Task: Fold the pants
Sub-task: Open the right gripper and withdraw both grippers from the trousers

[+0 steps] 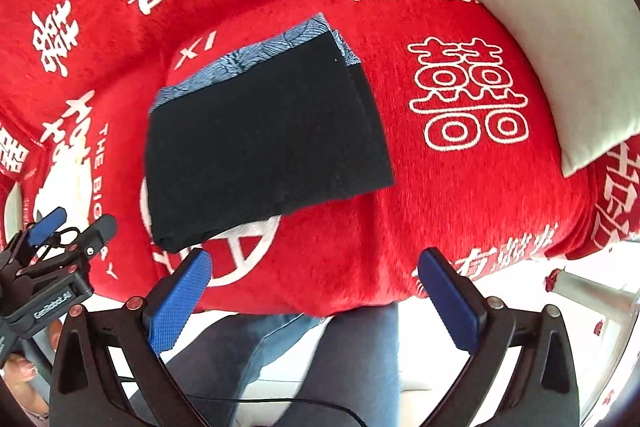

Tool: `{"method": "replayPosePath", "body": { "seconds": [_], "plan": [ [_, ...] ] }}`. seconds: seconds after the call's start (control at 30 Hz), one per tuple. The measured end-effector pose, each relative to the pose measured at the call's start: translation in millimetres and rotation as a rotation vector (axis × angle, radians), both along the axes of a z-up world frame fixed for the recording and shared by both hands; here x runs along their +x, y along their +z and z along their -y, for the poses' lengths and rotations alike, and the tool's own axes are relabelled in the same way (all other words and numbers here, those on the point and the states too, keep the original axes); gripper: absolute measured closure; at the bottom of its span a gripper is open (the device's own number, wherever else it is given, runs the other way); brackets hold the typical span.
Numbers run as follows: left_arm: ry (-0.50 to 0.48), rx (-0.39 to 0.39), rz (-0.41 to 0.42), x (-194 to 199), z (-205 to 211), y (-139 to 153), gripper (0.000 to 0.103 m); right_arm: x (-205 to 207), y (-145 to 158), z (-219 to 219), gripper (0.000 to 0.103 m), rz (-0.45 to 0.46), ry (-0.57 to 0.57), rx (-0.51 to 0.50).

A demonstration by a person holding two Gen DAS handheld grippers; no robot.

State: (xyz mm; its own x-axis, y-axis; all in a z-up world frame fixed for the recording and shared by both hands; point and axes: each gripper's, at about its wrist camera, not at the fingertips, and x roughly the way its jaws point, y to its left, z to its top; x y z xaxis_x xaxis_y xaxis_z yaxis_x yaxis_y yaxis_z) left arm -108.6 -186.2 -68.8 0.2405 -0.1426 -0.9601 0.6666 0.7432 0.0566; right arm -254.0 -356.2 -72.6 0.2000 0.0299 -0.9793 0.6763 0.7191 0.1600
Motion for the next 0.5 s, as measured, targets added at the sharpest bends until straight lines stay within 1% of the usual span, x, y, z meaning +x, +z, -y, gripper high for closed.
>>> {"method": "replayPosePath", "body": {
  "seconds": [0.13,0.23,0.27,0.37,0.5],
  "plan": [
    [-0.036,0.027,0.006,-6,-8,16,0.001,-5,18,-7,0.0,0.024,-0.014,0.007],
    [-0.054,0.074,0.02,-15,-9,26,0.001,-3,31,-12,0.0,0.026,0.008,-0.02],
    [-0.052,0.076,0.021,-17,-10,28,0.001,-1,35,-12,0.0,0.027,0.02,-0.025],
    [-0.008,0.053,-0.002,-24,-11,35,0.001,4,41,-8,0.0,0.017,0.051,-0.049],
    [0.064,0.04,-0.056,-35,-3,31,0.001,6,49,-4,0.0,-0.008,0.104,-0.1]
  ]
}}
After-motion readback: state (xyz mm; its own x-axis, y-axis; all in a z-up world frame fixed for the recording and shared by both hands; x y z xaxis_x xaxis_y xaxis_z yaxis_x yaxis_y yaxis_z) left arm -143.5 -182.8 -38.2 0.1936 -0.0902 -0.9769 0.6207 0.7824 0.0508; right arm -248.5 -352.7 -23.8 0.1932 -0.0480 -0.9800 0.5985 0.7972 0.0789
